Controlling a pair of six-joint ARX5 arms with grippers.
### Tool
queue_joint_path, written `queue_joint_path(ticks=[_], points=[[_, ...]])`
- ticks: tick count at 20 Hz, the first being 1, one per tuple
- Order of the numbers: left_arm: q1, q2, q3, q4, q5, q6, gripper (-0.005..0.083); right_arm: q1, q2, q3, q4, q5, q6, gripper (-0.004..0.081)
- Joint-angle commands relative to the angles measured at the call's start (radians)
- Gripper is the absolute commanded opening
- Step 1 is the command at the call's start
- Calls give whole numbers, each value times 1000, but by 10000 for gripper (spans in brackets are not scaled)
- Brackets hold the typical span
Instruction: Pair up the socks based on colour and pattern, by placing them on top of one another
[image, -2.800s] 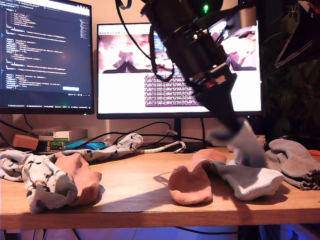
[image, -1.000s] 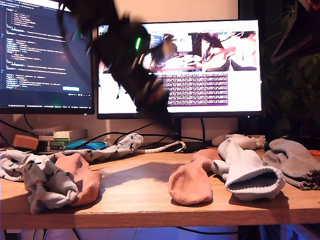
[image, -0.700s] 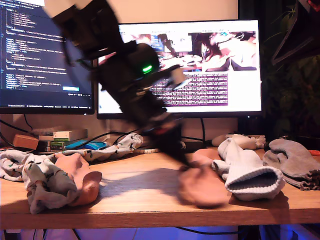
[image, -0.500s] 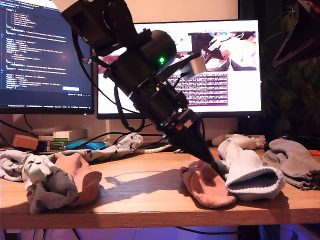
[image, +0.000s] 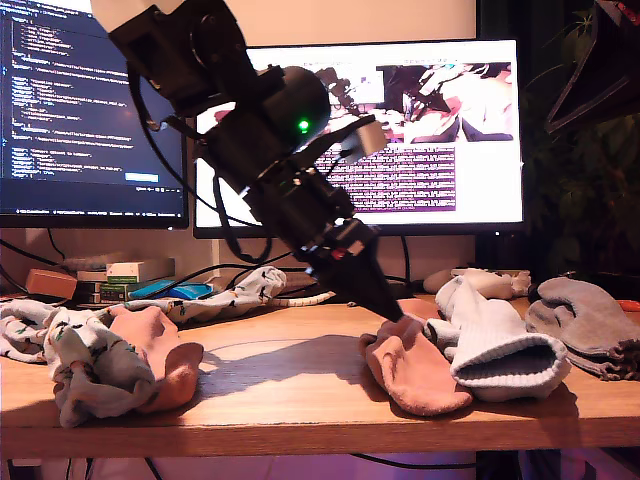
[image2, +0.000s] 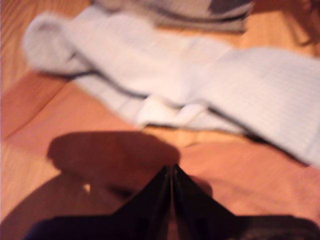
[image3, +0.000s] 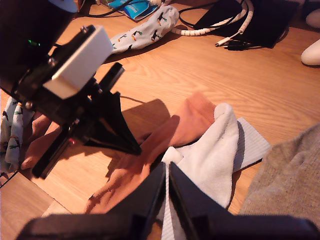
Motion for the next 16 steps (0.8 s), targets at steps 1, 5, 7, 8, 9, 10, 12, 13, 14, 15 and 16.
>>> queue_joint_path(ticks=[1, 5, 7, 8, 9, 10, 12, 13, 14, 15, 16], points=[[-2, 61, 0, 20, 6, 1, -20, 4, -2, -10, 8, -3, -2, -13], [-2, 111, 0, 19, 2, 1, -20, 4, -2, -10, 7, -2, -2, -13], [-2, 124, 0, 19, -29, 1, -20, 4, -2, -10, 7, -2, -2, -13], [0, 124, 0, 22, -47, 1, -20, 4, -2, -10, 7, -2, -2, -13], [4, 124, 0, 24, -66, 1, -20, 4, -2, -10, 6, -2, -2, -13], [12, 124, 0, 26, -87, 2, -20, 4, -2, -10, 6, -2, -2, -13], [39, 124, 0, 15, -114, 13, -20, 4, -2, -10, 5, -2, -2, -13], [56, 124, 0, 0, -116, 23, -20, 4, -2, -10, 3, -2, -2, -13], [76, 124, 0, -13, -121, 38, -20, 4, -2, -10, 2, -2, -2, -13], [94, 124, 0, -23, -127, 49, -20, 4, -2, -10, 2, -2, -2, -13], [113, 124, 0, -35, -133, 56, -20, 4, -2, -10, 3, -2, -2, -13]])
